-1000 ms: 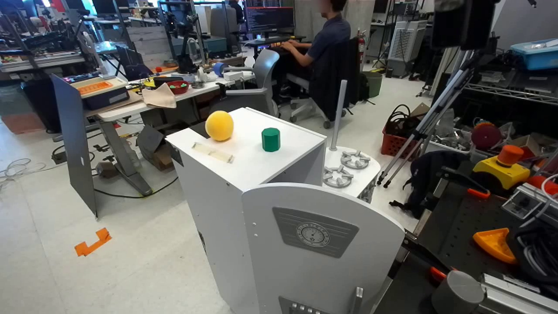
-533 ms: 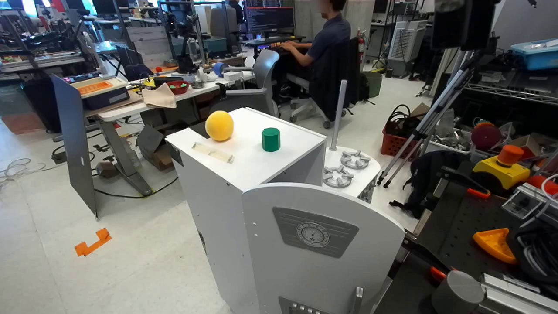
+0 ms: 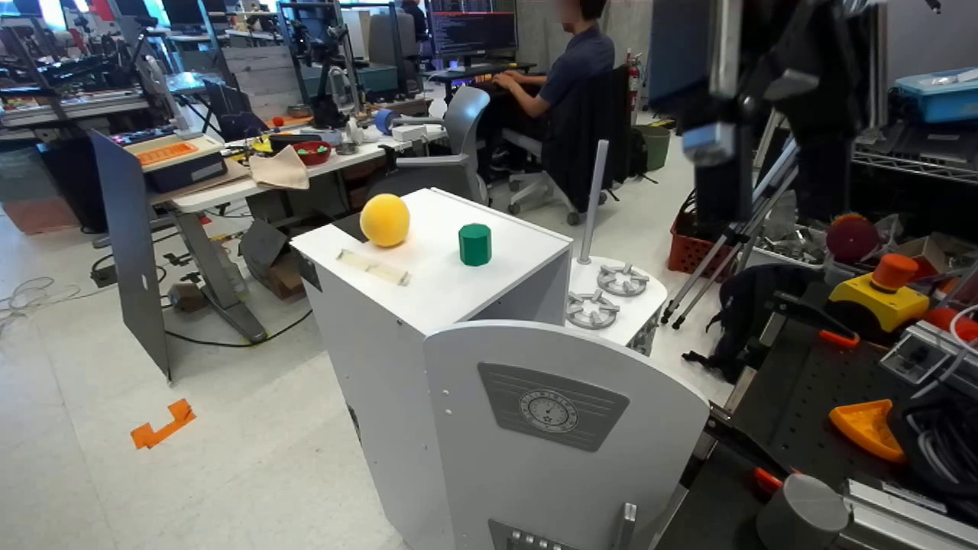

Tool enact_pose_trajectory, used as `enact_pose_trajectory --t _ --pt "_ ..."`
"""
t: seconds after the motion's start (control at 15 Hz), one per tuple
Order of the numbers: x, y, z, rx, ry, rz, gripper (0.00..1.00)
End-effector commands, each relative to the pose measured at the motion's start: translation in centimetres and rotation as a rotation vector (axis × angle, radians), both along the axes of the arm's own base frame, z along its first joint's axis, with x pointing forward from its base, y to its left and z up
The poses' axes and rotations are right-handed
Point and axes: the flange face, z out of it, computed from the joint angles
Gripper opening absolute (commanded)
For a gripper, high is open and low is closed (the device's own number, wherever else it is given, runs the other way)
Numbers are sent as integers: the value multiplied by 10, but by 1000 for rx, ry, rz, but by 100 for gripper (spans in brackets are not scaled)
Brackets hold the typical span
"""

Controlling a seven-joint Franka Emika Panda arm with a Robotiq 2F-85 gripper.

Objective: Close the cupboard drawer

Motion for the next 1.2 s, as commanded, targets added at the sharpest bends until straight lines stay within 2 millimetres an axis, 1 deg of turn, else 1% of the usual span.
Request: enact_pose_trajectory --t 0.0,0.13,0.27,0.47,0.6,0.67,0.8,1.13 --pt "10 15 -48 -52 110 -164 100" --pt "16 23 -74 -86 150 -265 100" --pt "26 29 -109 -152 189 -354 100" --pt "33 33 -156 -266 241 -479 100" --pt "35 34 -174 -323 255 -544 100" --pt "37 35 -181 -346 255 -564 100" --pt "38 34 -186 -398 234 -601 100" --pt "39 26 -177 -557 90 -660 100"
